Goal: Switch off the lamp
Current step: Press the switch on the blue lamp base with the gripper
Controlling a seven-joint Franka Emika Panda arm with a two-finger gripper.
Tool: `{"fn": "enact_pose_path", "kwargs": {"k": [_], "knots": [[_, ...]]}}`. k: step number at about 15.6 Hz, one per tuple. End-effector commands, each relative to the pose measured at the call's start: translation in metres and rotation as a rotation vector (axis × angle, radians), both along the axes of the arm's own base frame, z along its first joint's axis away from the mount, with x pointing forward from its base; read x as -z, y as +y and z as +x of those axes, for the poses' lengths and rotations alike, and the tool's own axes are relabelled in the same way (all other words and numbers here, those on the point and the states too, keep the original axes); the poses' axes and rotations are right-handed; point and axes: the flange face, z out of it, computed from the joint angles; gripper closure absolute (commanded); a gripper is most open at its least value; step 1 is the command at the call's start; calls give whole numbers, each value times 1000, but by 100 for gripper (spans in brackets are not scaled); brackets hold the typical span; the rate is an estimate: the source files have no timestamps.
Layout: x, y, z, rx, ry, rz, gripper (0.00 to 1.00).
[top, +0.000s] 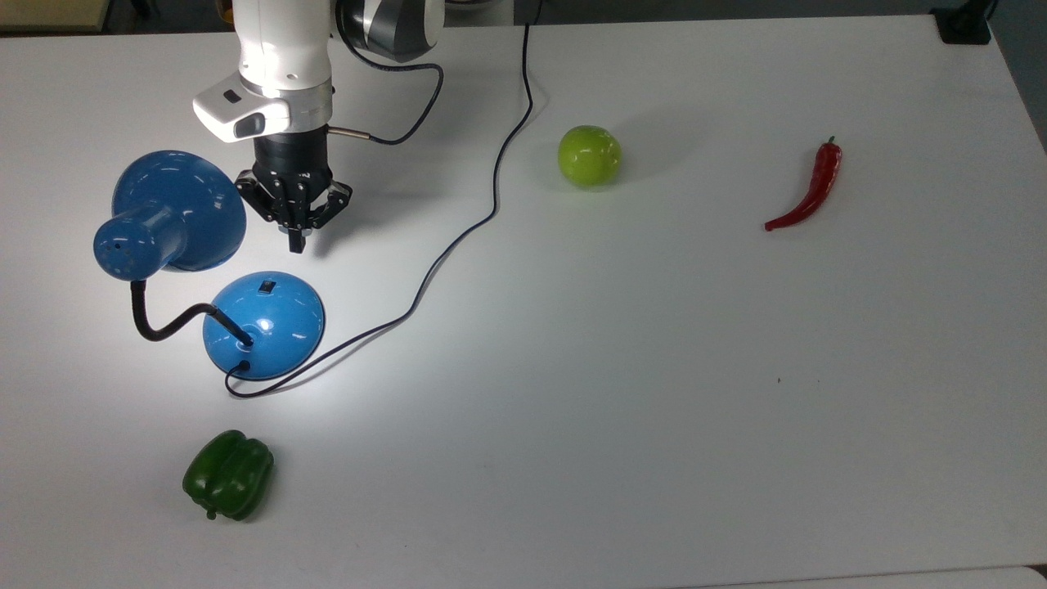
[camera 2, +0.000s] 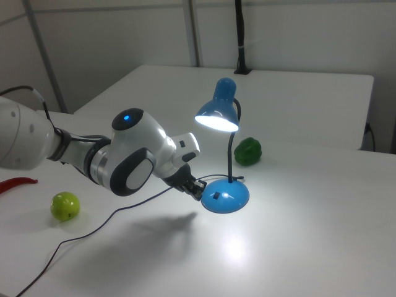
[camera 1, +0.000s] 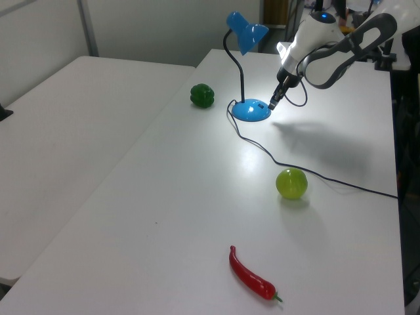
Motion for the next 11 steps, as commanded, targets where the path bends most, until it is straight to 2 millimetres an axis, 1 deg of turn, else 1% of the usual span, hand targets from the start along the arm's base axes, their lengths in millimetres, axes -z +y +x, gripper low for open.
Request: {"fn": "enact_pose_path", "kwargs": {"k": [1,4,7,11], "knots": [[5,-14,8,52,-54,10,100],[7,-21,24,82,-74,20,100],[1,-26,32,97,-96,27,100],[10,-26,38,95,-88,20,100]]}}
